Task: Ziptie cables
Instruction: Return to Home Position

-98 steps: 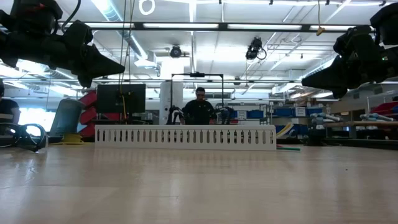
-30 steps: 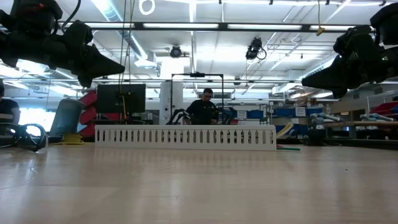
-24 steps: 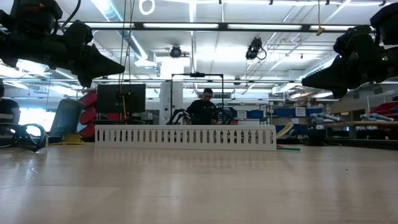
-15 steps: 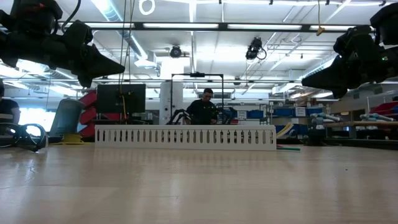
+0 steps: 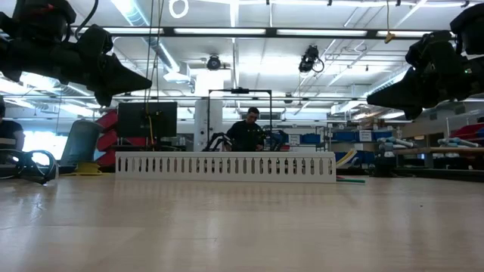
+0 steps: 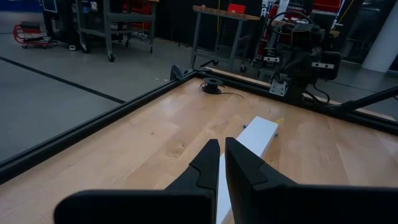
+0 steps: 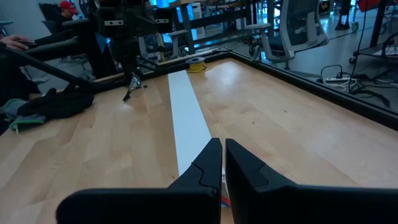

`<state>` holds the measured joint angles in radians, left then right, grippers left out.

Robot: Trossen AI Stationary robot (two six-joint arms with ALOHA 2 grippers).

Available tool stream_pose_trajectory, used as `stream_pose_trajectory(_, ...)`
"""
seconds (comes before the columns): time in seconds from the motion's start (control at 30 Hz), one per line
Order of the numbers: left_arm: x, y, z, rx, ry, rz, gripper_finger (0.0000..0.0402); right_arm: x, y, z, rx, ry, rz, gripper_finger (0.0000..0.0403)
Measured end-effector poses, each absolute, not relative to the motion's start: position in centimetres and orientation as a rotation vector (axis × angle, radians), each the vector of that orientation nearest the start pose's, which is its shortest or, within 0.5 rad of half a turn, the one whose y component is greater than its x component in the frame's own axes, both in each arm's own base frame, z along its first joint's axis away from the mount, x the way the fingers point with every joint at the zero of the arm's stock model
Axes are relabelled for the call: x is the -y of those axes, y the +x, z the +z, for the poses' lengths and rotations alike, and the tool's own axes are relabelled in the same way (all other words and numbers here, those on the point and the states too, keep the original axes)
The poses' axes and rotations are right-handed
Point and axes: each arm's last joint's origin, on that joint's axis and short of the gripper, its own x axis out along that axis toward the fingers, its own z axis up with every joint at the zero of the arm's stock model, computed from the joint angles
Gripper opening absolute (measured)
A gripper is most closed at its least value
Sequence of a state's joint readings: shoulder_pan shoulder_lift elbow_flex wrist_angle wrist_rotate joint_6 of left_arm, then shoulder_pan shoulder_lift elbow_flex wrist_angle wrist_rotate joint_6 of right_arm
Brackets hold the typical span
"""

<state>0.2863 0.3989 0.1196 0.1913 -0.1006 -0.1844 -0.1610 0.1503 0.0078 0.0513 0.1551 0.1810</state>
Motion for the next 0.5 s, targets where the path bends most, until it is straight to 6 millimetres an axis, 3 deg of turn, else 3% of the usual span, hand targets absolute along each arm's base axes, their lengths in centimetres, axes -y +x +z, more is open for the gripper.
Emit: stream_pose_trajectory(0.5, -3.81, 11.91, 18.77, -0.052, -0.19, 0.394, 0.0001, 2.14, 10.39, 15.89, -0.063, 0.18, -0.323, 0.0006)
